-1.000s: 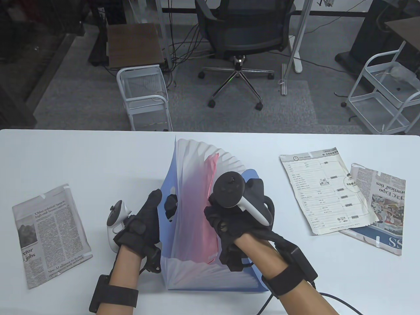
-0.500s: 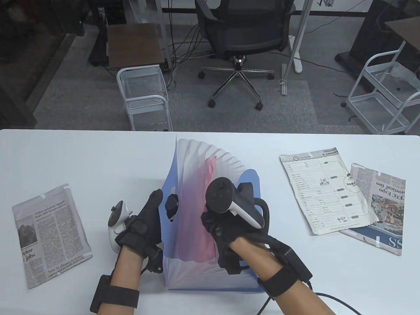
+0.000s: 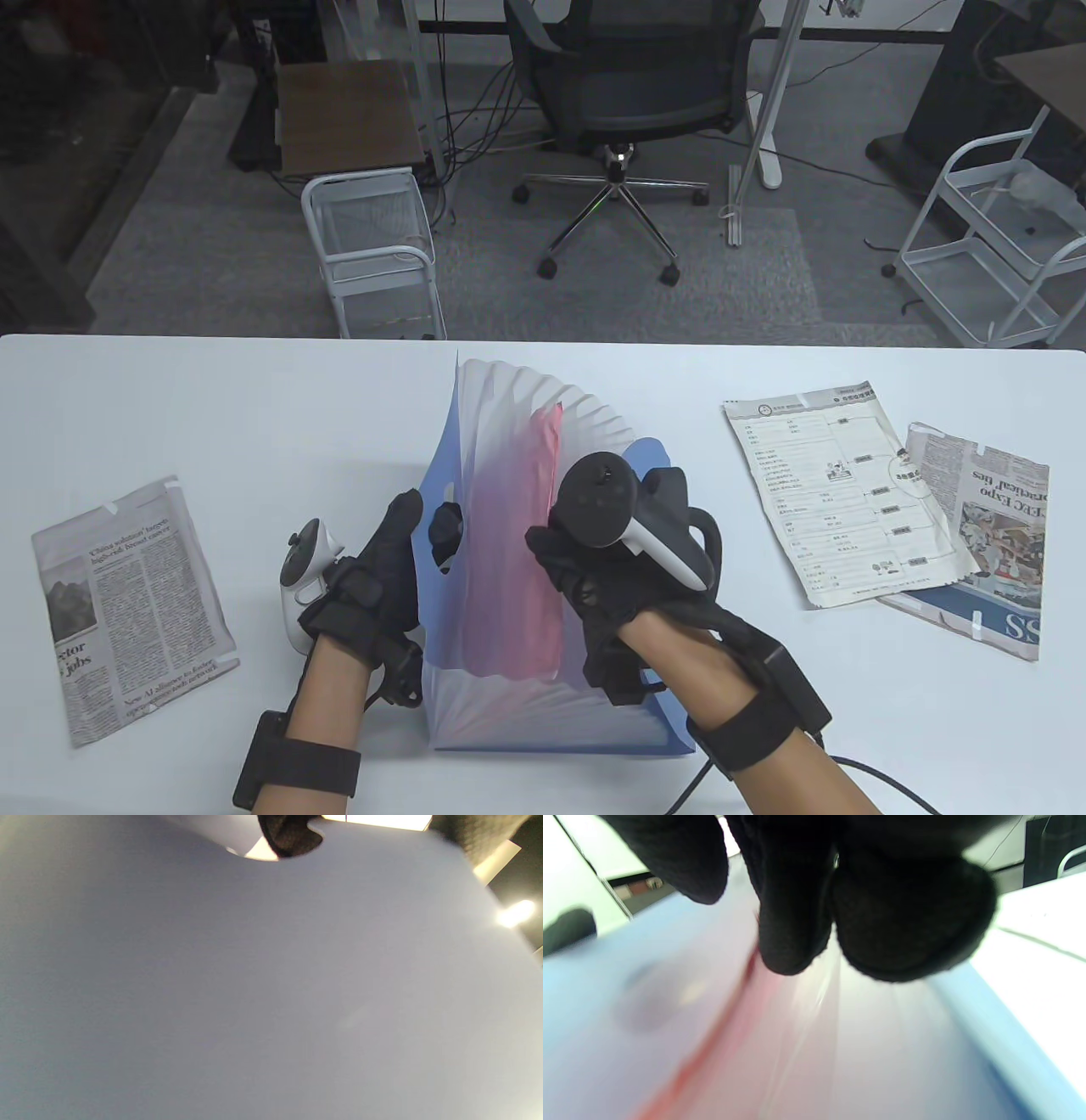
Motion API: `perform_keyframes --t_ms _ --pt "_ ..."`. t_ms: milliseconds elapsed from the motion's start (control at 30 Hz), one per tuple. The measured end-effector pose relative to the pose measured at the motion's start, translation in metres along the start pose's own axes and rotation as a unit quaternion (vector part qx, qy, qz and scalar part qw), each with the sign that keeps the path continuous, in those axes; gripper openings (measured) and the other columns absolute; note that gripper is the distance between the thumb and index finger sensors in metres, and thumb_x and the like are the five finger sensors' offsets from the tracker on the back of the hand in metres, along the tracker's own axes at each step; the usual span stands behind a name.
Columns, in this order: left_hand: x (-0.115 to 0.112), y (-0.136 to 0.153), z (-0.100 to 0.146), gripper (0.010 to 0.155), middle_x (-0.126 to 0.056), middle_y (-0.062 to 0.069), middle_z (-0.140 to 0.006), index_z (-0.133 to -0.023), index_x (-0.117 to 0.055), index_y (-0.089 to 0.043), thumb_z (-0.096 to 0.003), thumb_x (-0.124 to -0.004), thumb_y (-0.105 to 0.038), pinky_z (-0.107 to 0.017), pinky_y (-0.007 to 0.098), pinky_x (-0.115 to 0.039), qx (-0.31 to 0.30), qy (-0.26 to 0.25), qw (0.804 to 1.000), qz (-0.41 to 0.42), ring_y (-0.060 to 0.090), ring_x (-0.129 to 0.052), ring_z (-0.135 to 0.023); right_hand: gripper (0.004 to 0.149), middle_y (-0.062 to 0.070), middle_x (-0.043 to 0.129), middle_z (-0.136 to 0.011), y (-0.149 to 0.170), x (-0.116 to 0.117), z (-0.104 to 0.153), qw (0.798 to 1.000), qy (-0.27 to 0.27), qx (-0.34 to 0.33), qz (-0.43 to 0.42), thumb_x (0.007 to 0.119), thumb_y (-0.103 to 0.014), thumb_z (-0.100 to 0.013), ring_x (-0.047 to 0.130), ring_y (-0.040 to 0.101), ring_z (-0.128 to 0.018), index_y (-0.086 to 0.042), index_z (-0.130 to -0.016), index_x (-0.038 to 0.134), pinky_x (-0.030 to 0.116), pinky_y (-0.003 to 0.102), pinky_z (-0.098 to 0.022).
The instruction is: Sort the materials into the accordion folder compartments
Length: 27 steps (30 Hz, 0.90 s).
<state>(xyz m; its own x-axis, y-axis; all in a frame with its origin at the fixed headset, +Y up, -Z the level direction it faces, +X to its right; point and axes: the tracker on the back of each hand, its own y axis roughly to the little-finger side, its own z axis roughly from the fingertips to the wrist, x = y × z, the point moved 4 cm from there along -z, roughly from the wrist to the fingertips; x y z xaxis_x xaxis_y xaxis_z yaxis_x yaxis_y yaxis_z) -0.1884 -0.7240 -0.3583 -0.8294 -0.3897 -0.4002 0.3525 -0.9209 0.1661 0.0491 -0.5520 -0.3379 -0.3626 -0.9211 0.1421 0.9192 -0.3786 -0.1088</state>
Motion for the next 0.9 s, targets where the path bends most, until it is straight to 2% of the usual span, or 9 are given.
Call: perform_keyframes --t_ms 100,167,233,367,467,600,900 --pt "0.0 0.0 0.0 0.068 0.001 0.036 -0.118 -0.098 -0.065 -0.015 -0.0648 -0.06 -0.074 -0.061 0.076 -0.022 0.0 0.001 1.0 -0.001 0.065 -0.001 -0.099 0.048 0.008 0.102 -0.061 0.009 -0.025 0.0 0.998 0.06 0.013 0.03 0.078 -0.046 -0.059 0.104 0.039 -0.029 -0.013 -0.094 0.077 0.089 0.03 -0.015" --pt "0.0 0.0 0.0 0.068 0.001 0.036 -0.118 -0.098 -0.065 -0.015 -0.0651 -0.06 -0.074 -0.06 0.076 -0.022 0.0 0.002 1.0 -0.001 0.065 0.002 -0.098 0.048 0.01 0.1 -0.066 0.02 -0.041 -0.002 0.99 0.113 0.029 0.08 0.078 -0.046 -0.059 0.104 0.042 -0.038 -0.014 -0.095 0.075 0.09 0.033 -0.022" --pt "0.0 0.0 0.0 0.068 0.002 0.036 -0.118 -0.098 -0.065 -0.015 -0.0651 -0.06 -0.074 -0.06 0.076 -0.021 0.0 0.003 1.0 0.0 0.065 0.002 -0.098 0.051 0.012 0.097 -0.076 0.033 -0.048 -0.007 0.982 0.141 0.045 0.12 0.077 -0.048 -0.059 0.101 0.046 -0.051 -0.016 -0.098 0.073 0.09 0.039 -0.031" --pt "0.0 -0.001 0.0 0.068 0.002 0.036 -0.118 -0.098 -0.065 -0.014 -0.0654 -0.059 -0.074 -0.06 0.076 -0.021 -0.002 0.004 1.0 0.002 0.065 0.002 -0.098 0.055 0.016 0.086 -0.093 0.073 -0.048 -0.026 0.971 0.155 0.092 0.155 0.076 -0.051 -0.059 0.092 0.051 -0.07 -0.018 -0.101 0.068 0.085 0.049 -0.046" --pt "0.0 -0.001 0.0 0.068 0.002 0.036 -0.118 -0.098 -0.065 -0.014 -0.0655 -0.059 -0.074 -0.06 0.076 -0.021 -0.003 0.004 1.0 0.003 0.065 0.002 -0.098 0.06 0.02 0.077 -0.102 0.116 -0.035 -0.045 0.967 0.143 0.138 0.16 0.075 -0.054 -0.058 0.084 0.054 -0.08 -0.017 -0.104 0.064 0.08 0.055 -0.053" --pt "0.0 -0.001 0.0 0.068 0.002 0.036 -0.118 -0.098 -0.065 -0.014 -0.0655 -0.059 -0.074 -0.06 0.076 -0.021 -0.004 0.004 1.0 0.006 0.065 0.003 -0.098 0.065 0.02 0.073 -0.105 0.171 -0.007 -0.065 0.96 0.117 0.195 0.165 0.075 -0.056 -0.057 0.079 0.055 -0.085 -0.015 -0.106 0.062 0.077 0.058 -0.057" --pt "-0.001 -0.001 0.0 0.068 0.003 0.036 -0.118 -0.099 -0.065 -0.014 -0.0656 -0.059 -0.074 -0.061 0.075 -0.02 -0.004 0.005 1.0 0.009 0.065 0.003 -0.098 0.076 0.024 0.058 -0.113 0.267 0.064 -0.085 0.939 0.037 0.304 0.16 0.07 -0.063 -0.055 0.068 0.057 -0.094 -0.015 -0.111 0.051 0.069 0.063 -0.063"
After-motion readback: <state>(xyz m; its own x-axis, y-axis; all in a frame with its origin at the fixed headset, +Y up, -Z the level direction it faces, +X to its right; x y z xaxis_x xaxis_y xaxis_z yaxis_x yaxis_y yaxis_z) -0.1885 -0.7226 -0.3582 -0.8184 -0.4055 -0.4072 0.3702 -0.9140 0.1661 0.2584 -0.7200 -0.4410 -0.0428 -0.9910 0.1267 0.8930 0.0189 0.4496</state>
